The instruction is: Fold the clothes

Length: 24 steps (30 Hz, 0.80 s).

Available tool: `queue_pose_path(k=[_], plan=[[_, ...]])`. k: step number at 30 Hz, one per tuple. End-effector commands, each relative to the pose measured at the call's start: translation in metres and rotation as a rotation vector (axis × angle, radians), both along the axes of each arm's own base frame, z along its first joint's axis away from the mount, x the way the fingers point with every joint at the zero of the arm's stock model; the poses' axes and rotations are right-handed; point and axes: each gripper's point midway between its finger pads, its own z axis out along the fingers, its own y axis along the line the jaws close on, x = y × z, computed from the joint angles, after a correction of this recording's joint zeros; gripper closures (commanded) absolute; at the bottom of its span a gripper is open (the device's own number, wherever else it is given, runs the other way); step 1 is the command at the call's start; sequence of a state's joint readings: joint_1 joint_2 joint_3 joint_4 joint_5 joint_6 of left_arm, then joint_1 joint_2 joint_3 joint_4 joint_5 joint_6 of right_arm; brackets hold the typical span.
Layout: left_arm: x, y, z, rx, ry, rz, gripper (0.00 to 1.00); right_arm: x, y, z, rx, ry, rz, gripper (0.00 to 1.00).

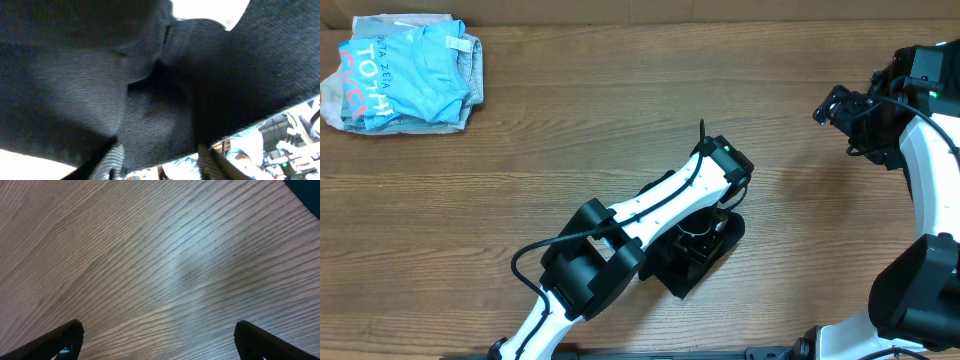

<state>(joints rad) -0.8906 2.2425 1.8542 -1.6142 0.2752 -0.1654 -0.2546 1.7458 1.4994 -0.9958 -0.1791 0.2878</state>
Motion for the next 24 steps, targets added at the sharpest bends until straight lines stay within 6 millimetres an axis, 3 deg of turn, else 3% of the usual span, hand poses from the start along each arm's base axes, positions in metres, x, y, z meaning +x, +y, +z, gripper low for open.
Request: queue_pose_path(k=[1, 9, 15, 17, 21, 24], plan=[[-0.004, -0.010, 0.005, -0.044, -0.001, -0.011, 0.41, 0.002, 0.000, 0.008, -0.009, -0.023, 0.001, 0.00], [-0.035, -0.020, -0.019, -0.088, 0.096, 0.005, 0.37, 0.002, 0.000, 0.008, -0.009, -0.023, 0.001, 0.00], [-0.045, -0.021, -0.055, -0.106, 0.075, 0.002, 0.37, 0.002, 0.000, 0.008, -0.009, -0.023, 0.001, 0.00], [-0.049, -0.019, -0.063, -0.104, 0.076, -0.001, 0.42, 0.002, 0.000, 0.008, -0.009, -0.023, 0.001, 0.00], [-0.051, -0.014, -0.057, -0.081, 0.092, 0.000, 0.50, 0.002, 0.000, 0.008, -0.009, -0.023, 0.001, 0.00], [-0.053, -0.013, -0.040, -0.068, 0.117, -0.026, 0.48, 0.002, 0.000, 0.008, -0.009, -0.023, 0.001, 0.00]])
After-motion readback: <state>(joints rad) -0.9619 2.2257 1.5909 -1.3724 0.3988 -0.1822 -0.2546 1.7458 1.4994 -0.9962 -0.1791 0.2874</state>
